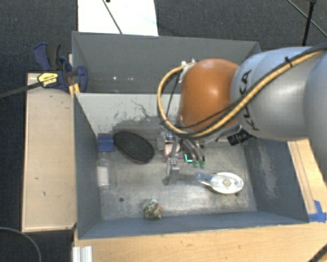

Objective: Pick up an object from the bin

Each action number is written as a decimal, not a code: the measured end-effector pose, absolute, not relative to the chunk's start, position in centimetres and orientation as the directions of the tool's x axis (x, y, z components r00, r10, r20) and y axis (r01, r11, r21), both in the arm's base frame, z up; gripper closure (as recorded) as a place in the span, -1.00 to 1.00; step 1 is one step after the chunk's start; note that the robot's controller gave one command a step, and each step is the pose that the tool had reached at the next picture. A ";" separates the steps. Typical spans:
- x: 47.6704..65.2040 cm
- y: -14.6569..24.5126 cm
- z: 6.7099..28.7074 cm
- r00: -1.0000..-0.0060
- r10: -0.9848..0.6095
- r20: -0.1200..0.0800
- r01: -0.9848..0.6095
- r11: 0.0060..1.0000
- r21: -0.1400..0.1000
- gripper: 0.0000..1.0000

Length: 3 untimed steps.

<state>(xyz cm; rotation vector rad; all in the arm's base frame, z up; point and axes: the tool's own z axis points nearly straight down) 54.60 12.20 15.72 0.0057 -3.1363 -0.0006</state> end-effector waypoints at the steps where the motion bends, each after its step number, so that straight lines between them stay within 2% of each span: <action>1: 54.5 9.2 20.2 -1.000 -0.006 -0.008 -0.006 1.000 0.000 -1.00; 2: 57.2 20.9 11.8 -0.999 0.038 0.000 0.038 0.999 0.004 -1.00; 3: 59.5 18.2 7.7 -0.982 -0.187 -0.022 -0.187 0.982 0.006 -1.00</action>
Offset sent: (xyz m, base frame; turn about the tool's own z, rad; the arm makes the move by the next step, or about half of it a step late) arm -0.0026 -0.0279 0.0421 -0.0053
